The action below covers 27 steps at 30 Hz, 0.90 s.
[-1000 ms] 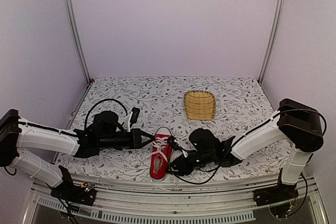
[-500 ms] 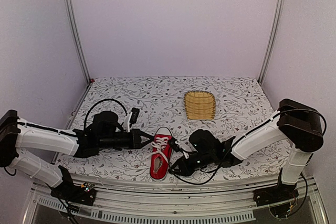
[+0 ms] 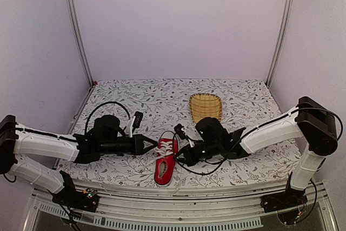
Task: Tie the shoes
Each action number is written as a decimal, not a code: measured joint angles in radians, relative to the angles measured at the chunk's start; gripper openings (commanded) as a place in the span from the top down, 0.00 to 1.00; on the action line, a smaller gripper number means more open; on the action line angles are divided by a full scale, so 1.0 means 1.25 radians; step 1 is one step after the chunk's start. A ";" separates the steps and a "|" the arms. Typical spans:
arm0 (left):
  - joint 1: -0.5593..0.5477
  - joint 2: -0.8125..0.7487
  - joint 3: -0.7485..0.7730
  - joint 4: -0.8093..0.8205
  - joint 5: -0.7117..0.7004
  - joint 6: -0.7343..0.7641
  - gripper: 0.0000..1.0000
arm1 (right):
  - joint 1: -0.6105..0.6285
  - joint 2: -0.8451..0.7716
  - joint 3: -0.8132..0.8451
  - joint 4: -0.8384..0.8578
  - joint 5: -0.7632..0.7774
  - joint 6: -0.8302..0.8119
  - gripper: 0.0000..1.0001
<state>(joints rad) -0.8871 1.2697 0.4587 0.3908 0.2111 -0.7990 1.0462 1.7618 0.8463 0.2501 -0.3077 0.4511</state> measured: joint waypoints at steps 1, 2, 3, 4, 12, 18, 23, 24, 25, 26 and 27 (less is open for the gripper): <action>0.000 -0.001 0.000 -0.001 0.001 0.002 1.00 | -0.005 0.001 0.016 -0.009 0.004 -0.007 0.98; 0.000 -0.001 0.000 -0.002 0.003 0.005 1.00 | -0.009 0.003 0.038 -0.017 0.009 -0.016 0.98; 0.000 -0.001 0.000 -0.004 0.005 0.008 1.00 | -0.012 0.008 0.056 -0.023 0.014 -0.024 0.98; 0.000 -0.001 0.000 -0.005 0.006 0.009 1.00 | -0.014 0.012 0.071 -0.027 0.018 -0.030 0.98; 0.000 -0.001 0.007 -0.007 0.026 0.031 1.00 | -0.020 0.050 0.161 -0.063 0.031 -0.066 0.98; 0.000 -0.001 0.009 -0.006 0.035 0.038 1.00 | -0.020 0.069 0.184 -0.069 -0.009 -0.090 0.98; 0.000 -0.001 0.009 -0.006 0.042 0.041 1.00 | -0.010 0.086 0.184 -0.070 -0.045 -0.095 0.98; 0.000 -0.001 0.009 -0.005 0.045 0.042 1.00 | -0.007 0.090 0.183 -0.070 -0.051 -0.095 0.98; -0.001 -0.001 0.009 -0.005 0.051 0.044 1.00 | -0.003 0.093 0.181 -0.070 -0.055 -0.094 0.98; -0.003 -0.001 0.009 -0.005 0.055 0.047 1.00 | 0.002 0.095 0.178 -0.068 -0.058 -0.091 0.98; -0.007 0.000 0.009 -0.005 0.059 0.053 1.00 | 0.007 0.096 0.173 -0.066 -0.061 -0.089 0.98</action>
<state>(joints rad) -0.8955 1.2694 0.4702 0.3840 0.2852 -0.7326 1.0546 1.8824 1.0622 0.1673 -0.3836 0.3405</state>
